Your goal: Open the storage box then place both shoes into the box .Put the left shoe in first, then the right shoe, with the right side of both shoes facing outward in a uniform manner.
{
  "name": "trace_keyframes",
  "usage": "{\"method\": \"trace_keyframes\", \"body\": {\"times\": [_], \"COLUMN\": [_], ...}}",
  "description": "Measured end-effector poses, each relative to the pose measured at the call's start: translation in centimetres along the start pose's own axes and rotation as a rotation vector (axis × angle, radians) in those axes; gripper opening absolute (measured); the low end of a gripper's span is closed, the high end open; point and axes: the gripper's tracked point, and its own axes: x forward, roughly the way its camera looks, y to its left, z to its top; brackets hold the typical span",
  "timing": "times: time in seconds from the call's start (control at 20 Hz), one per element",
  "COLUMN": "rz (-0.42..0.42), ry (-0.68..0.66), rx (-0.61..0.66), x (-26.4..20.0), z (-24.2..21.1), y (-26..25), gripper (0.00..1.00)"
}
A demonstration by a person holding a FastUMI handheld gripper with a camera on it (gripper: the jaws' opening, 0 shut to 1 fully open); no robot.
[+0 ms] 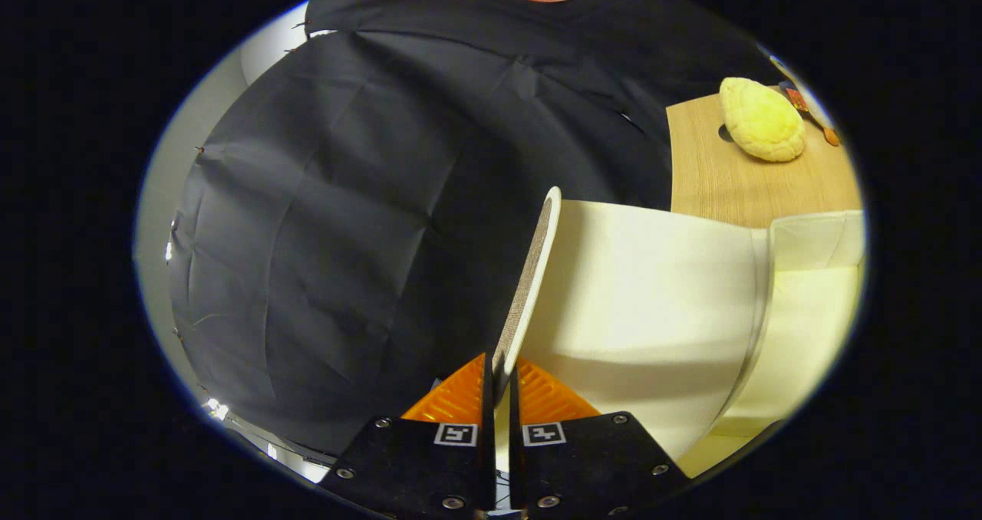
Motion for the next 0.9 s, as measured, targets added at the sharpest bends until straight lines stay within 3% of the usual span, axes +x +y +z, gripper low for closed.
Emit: {"method": "trace_keyframes", "body": {"times": [0.15, 0.25, 0.5, 0.6, 0.7, 0.9], "rz": [-0.041, -0.053, -0.162, -0.210, -0.263, -0.344], "ry": [0.005, -0.007, -0.108, -0.147, -0.201, -0.290], "rx": [0.001, -0.015, -0.110, -0.143, -0.169, -0.126], "x": [0.8, 0.2, -6.4, -9.2, -13.1, -21.7], "z": [-0.2, -0.4, 1.1, 1.8, 2.4, 3.1], "y": [-0.3, -1.0, -5.3, -7.3, -9.8, -14.2], "gripper": [0.12, 0.21, 0.68, 0.79, 0.86, 0.88]}}
